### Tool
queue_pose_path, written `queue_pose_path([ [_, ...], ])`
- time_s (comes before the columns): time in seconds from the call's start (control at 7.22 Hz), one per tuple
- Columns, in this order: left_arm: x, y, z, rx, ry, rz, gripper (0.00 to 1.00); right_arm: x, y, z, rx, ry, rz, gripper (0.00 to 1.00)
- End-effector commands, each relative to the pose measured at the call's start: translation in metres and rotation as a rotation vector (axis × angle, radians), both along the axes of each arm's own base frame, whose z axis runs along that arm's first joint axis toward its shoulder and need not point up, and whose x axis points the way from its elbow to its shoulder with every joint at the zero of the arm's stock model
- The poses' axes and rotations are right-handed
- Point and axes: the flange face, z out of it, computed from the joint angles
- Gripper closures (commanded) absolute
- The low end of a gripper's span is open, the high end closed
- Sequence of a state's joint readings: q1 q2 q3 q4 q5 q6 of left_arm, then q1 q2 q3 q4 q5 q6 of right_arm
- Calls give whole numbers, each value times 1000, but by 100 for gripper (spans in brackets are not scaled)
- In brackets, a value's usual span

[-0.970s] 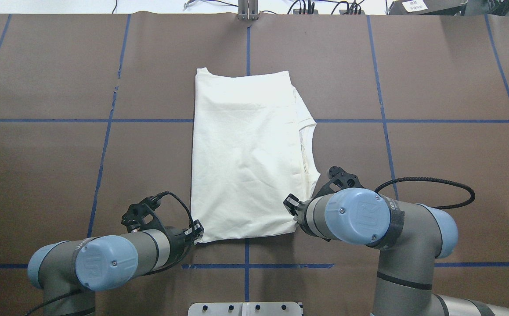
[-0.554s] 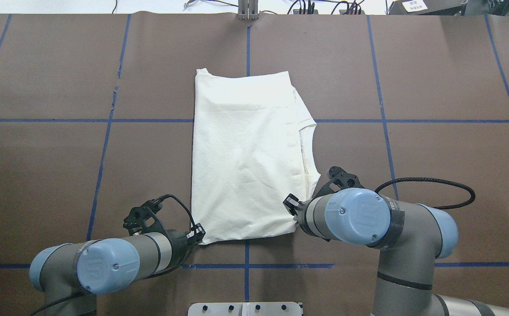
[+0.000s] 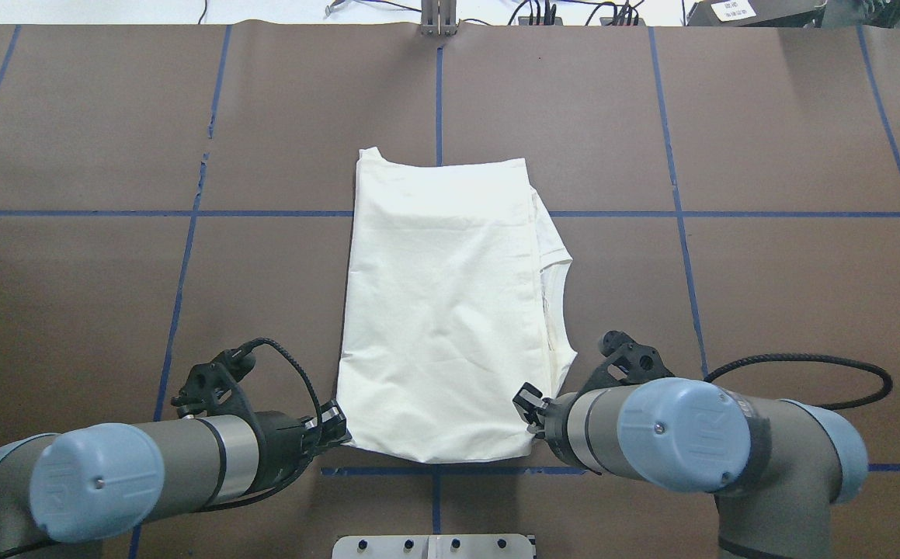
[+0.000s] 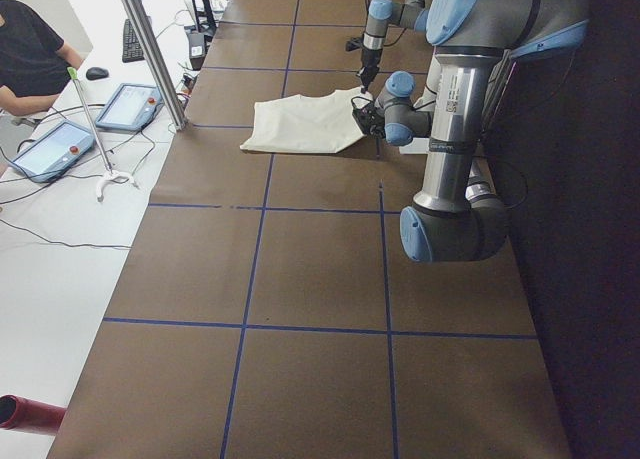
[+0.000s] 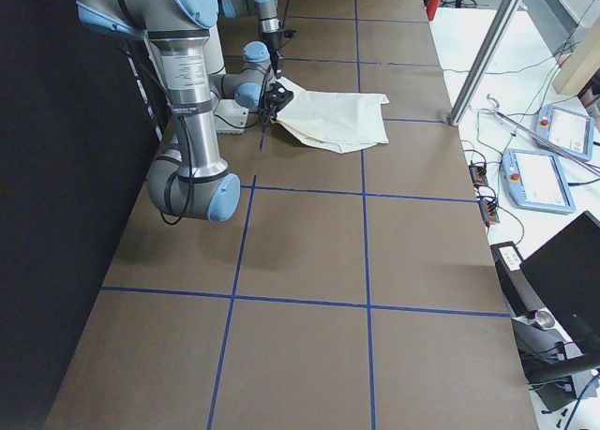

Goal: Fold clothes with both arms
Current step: 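Grasp the near edge with both grippers and fold it toward the far edge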

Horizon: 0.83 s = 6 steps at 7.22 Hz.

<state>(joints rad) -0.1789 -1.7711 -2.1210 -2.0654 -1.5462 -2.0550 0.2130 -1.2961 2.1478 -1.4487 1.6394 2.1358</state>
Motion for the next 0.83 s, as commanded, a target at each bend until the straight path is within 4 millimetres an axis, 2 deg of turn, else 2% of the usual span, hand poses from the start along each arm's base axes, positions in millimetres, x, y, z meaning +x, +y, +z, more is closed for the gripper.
queue_pose_path([
  [0.0, -43, 14, -44, -43, 122, 26, 100, 42, 14, -31, -49, -91, 30, 100],
  [0.14, -31, -16, -34, -31, 73, -31, 100, 47, -6, -34, -51, -90, 64, 100],
  [0.28, -6, -82, -51, 44, 38, -113, 100, 38, -56, -19, -61, -48, 133, 100],
  [0.42, 22, -132, -71, 105, -73, -141, 100, 37, -109, -13, -94, -26, 130, 100],
  [0.55, 14, -165, -74, 143, -112, -175, 100, 32, -147, 5, -87, 22, 126, 100],
  [0.69, 16, -189, -64, 166, -148, -193, 100, 28, -175, 9, -81, 42, 137, 100],
])
